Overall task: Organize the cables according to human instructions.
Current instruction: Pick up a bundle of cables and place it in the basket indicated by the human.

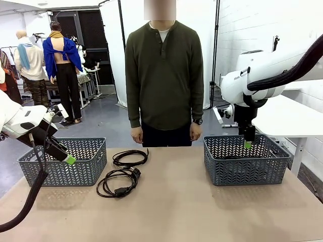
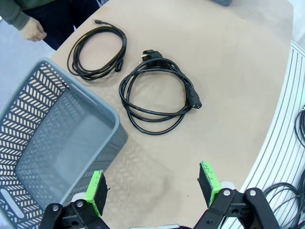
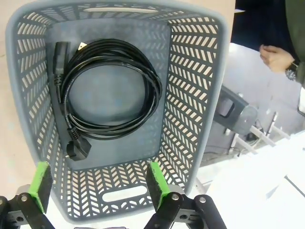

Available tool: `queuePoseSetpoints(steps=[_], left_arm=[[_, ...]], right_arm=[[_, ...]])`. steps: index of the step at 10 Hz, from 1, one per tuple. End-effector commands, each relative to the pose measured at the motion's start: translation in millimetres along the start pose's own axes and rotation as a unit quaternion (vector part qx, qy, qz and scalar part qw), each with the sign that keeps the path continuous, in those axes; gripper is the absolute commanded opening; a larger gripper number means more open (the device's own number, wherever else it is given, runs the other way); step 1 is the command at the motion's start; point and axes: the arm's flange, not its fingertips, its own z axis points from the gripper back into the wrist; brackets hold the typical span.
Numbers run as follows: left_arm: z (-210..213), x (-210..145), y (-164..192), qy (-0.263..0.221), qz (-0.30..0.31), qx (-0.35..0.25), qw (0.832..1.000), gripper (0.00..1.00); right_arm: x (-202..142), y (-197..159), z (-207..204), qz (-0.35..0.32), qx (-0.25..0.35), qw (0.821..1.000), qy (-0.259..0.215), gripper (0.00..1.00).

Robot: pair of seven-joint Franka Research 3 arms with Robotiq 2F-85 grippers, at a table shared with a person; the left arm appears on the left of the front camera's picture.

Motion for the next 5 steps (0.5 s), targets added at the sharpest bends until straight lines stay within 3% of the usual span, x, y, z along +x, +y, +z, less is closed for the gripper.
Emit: queuePoseSetpoints(steps=[1, 5], left_arm=[[0, -1, 3, -0.007, -0.001, -0.005, 1.000, 1.00], [0, -1, 3, -0.007, -0.001, -0.005, 1.000, 1.00]], right_arm=[[5, 2, 9, -0.031, 0.007, 0.999, 0.001, 1.00], [22, 48, 64, -0.142, 0.011, 0.990, -0.017, 1.00]])
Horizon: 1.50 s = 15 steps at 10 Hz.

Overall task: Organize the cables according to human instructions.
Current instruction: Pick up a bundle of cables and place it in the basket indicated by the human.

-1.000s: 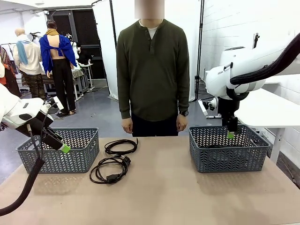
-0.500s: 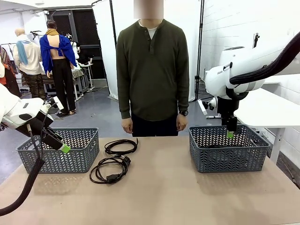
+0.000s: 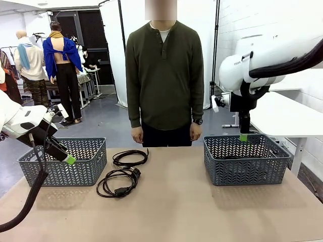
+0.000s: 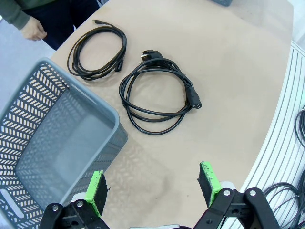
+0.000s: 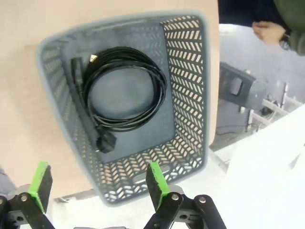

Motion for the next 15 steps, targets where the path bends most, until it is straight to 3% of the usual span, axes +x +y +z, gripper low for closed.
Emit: queuePoseSetpoints(steps=[1, 4, 7, 9, 14, 15], left_arm=[[0, -1, 3, -0.007, -0.001, -0.005, 1.000, 1.00], [0, -1, 3, -0.007, -0.001, -0.005, 1.000, 1.00], [0, -1, 3, -0.007, -0.001, -0.005, 1.000, 1.00], [0, -1, 3, -0.007, -0.001, -0.005, 1.000, 1.00], [0, -1, 3, -0.007, -0.001, -0.005, 1.000, 1.00], [0, -1, 3, -0.007, -0.001, -0.005, 1.000, 1.00]], right_arm=[[4, 36, 16, -0.048, 0.003, 0.998, -0.032, 1.00], [7, 90, 34, -0.089, -0.009, 0.987, -0.137, 1.00], [17, 128, 35, -0.093, -0.033, 0.979, -0.181, 1.00], [26, 144, 25, -0.089, -0.056, 0.977, -0.186, 1.00], [29, 156, 9, -0.076, -0.029, 0.974, -0.210, 1.00], [35, 153, 13, -0.072, -0.043, 0.979, -0.187, 1.00]])
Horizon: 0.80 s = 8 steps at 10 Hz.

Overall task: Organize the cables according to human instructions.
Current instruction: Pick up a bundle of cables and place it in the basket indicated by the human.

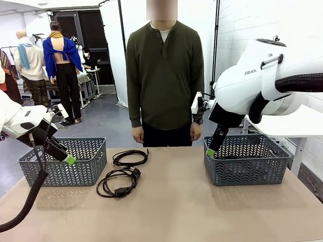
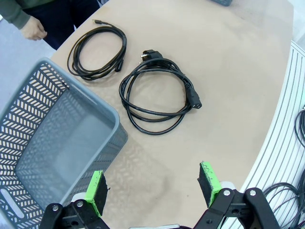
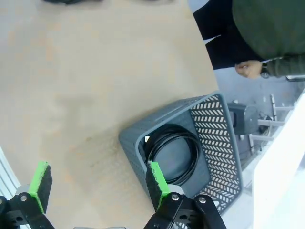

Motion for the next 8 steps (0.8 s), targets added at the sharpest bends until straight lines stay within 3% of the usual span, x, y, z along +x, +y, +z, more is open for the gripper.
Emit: queuePoseSetpoints(steps=[1, 8], left_arm=[[-0.2, -1.5, 2.6, -0.007, -0.001, -0.005, 1.000, 1.00], [-0.2, -1.5, 2.6, -0.007, -0.001, -0.005, 1.000, 1.00]], right_arm=[[0.3, 0.4, -0.2, 0.001, -0.003, 1.000, 0.003, 1.00], [0.3, 0.4, -0.2, 0.001, -0.003, 1.000, 0.003, 1.00]])
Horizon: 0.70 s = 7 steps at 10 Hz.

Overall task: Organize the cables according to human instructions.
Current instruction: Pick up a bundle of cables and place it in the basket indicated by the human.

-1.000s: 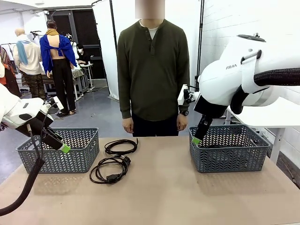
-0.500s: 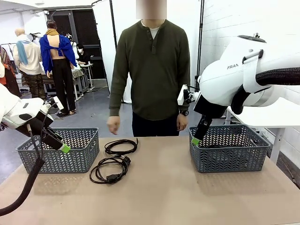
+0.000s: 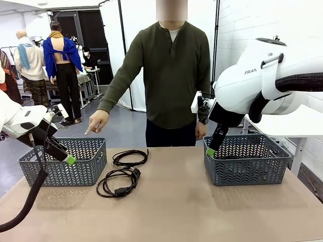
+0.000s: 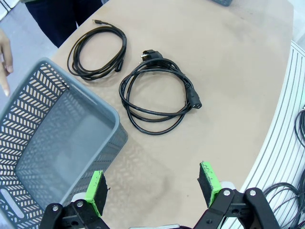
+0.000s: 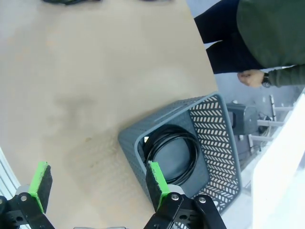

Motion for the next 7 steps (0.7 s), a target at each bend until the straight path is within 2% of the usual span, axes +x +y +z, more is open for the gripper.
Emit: queuePoseSetpoints(steps=[1, 7], left_arm=[[-0.2, -1.5, 2.6, -0.007, -0.001, -0.005, 1.000, 1.00], [-0.2, -1.5, 2.6, -0.007, -0.001, -0.005, 1.000, 1.00]], right_arm=[[-0.5, 0.8, -1.3, 0.000, -0.002, 1.000, 0.003, 1.00], [-0.5, 0.8, -1.3, 0.000, -0.002, 1.000, 0.003, 1.00]])
